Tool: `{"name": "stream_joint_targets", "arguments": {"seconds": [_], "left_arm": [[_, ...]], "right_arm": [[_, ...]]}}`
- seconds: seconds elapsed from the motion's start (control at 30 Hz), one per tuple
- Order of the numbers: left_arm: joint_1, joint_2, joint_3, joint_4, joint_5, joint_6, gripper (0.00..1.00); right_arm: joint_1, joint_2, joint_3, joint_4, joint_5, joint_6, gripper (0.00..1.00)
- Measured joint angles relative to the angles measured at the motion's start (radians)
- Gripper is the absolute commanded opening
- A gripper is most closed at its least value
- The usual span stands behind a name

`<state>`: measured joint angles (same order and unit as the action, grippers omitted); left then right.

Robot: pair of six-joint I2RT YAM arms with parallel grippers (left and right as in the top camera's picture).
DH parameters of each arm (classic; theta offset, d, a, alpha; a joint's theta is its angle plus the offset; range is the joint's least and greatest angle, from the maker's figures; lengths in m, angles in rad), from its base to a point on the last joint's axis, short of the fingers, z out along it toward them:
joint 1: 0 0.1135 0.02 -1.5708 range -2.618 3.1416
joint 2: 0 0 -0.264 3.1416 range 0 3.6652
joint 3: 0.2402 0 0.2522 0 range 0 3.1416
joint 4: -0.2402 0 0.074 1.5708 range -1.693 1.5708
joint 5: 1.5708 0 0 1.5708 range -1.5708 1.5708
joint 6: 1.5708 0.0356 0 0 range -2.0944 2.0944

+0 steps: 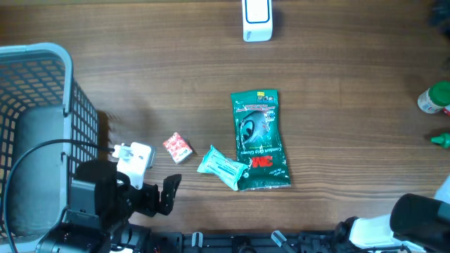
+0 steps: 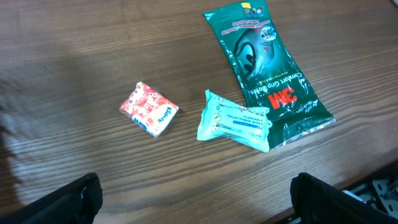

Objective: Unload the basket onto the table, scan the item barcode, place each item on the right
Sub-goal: 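Reach the right gripper to the mint-green wipes packet and grasp it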

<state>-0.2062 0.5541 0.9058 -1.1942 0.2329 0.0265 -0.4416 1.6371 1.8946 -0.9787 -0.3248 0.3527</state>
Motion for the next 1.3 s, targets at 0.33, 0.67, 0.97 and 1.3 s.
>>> {"name": "stream_joint_targets", "arguments": {"seconds": [0.33, 0.67, 0.97, 1.3], "left_arm": [[0.0, 0.0, 0.0, 0.003, 0.0, 0.0, 1.0], [0.0, 0.0, 0.0, 0.001, 0.0, 0.0, 1.0], [0.0, 0.0, 0.0, 0.001, 0.0, 0.0, 1.0], [0.0, 0.0, 0.0, 0.001, 0.0, 0.0, 1.0]], "right_arm": [[0.748, 0.032, -0.452, -0.084, -0.237, -0.433, 1.0], [1.189, 0.136, -0.793, 0.323, -0.035, -0.466, 0.75], [1.21, 0.213, -0.77, 0.295, 0.005, -0.422, 0.04], [1.091, 0.222, -0.561, 0.051, 0.005, -0.299, 0.68]]}}
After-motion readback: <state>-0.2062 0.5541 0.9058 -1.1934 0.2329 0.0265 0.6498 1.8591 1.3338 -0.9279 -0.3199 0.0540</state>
